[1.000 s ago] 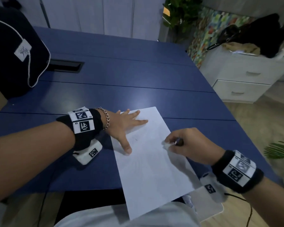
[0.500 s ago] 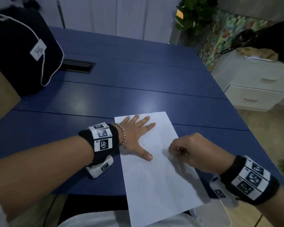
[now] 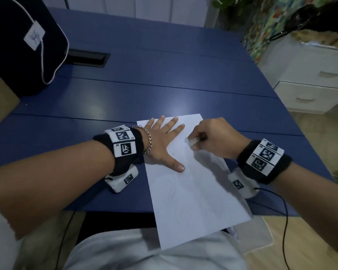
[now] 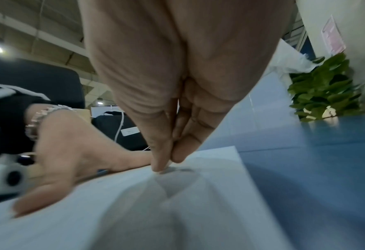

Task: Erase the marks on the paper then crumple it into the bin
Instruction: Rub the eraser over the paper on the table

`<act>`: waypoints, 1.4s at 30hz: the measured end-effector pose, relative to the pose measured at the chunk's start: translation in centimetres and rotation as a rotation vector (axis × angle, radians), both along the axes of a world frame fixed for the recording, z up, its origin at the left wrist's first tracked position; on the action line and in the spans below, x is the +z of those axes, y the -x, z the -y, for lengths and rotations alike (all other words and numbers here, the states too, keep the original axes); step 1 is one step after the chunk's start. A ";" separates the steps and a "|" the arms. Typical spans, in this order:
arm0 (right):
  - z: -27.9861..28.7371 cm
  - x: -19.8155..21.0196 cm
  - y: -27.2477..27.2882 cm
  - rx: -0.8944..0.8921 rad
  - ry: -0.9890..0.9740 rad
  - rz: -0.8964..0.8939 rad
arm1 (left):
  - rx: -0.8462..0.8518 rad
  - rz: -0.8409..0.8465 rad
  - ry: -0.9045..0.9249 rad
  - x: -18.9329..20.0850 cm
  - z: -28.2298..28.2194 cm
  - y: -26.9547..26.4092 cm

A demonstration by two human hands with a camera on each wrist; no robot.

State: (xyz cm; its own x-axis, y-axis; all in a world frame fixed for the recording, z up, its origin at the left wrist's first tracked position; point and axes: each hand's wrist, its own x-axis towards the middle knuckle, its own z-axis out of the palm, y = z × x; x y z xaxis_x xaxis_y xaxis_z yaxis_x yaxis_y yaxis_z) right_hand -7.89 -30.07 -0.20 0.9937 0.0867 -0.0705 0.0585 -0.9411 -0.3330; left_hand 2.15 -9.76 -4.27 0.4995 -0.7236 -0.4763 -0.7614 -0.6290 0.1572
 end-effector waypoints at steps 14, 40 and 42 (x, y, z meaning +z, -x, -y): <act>0.1 0.6 -1.5 0.018 0.074 -0.053 | 0.005 0.005 0.007 -0.1 -0.2 0.0; 0.2 1.6 -1.8 -0.053 0.011 -0.052 | 0.018 0.021 0.014 0.2 -1.4 1.0; -0.5 1.4 -1.6 -0.044 -0.006 -0.043 | 0.018 0.022 0.007 0.1 -1.3 0.9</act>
State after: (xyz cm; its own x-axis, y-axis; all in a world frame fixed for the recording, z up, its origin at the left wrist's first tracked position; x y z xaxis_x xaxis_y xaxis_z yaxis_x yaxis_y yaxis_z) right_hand -6.31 -29.56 1.16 0.9927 0.0436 -0.1124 0.0027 -0.9403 -0.3404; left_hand 1.24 -8.46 -4.20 0.5223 -0.7178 -0.4605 -0.7534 -0.6413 0.1451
